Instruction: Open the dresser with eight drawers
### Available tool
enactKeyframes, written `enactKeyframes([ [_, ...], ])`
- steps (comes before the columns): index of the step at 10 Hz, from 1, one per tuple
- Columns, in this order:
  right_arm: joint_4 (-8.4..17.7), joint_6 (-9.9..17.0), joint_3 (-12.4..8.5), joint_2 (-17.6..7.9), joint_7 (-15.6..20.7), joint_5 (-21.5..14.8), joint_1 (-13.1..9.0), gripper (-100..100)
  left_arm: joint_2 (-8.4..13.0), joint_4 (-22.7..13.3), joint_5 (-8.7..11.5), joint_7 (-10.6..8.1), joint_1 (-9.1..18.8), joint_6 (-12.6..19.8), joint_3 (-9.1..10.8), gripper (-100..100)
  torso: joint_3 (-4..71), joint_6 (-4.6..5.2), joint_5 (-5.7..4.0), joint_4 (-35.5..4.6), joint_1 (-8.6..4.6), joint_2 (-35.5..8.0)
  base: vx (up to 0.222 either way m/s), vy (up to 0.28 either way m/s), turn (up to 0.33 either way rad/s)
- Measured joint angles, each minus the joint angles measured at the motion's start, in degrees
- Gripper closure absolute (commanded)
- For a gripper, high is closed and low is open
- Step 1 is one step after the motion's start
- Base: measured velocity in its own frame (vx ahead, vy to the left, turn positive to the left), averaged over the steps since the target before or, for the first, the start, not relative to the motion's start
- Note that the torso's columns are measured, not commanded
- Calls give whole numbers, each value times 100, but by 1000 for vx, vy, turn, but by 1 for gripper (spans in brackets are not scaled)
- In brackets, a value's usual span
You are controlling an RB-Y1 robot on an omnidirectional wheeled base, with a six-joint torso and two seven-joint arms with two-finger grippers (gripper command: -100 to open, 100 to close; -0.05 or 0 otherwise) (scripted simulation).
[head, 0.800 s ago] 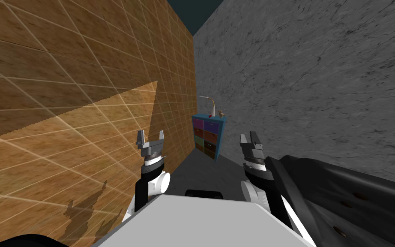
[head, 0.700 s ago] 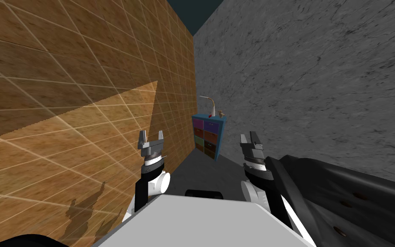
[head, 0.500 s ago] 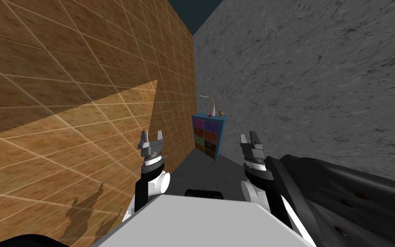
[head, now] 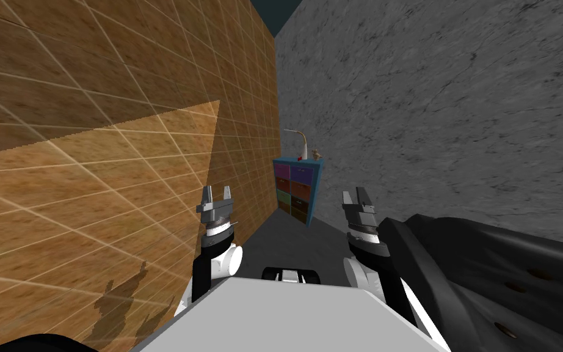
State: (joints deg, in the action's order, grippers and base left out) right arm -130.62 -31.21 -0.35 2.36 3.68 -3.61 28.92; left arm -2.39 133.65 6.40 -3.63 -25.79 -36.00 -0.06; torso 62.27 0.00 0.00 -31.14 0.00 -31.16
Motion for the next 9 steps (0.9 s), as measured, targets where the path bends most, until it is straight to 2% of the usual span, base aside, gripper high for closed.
enactKeyframes([
  [1,0,0,0,0,0,0,0,0,0,0,0,0,0,0,0,0,846,0,0,-423,0,-423,0,0,0],
  [2,0,0,0,0,0,0,0,-100,0,0,0,0,0,0,0,0,1692,0,0,-846,0,-846,16,2,2],
  [4,72,85,35,-321,77,-162,-39,-100,0,-2,0,0,-1,0,0,0,2202,0,0,-1089,1,-1086,23,7,4],
  [7,241,275,53,-724,219,-449,-171,-100,0,-3,0,0,-1,0,0,0,2232,0,1,-1113,3,-1109,39,11,6],
  [9,444,539,40,-1053,382,-777,-303,-100,0,-2,0,0,-2,0,0,0,2235,0,-1,-1112,-4,-1104,60,3,9],
])
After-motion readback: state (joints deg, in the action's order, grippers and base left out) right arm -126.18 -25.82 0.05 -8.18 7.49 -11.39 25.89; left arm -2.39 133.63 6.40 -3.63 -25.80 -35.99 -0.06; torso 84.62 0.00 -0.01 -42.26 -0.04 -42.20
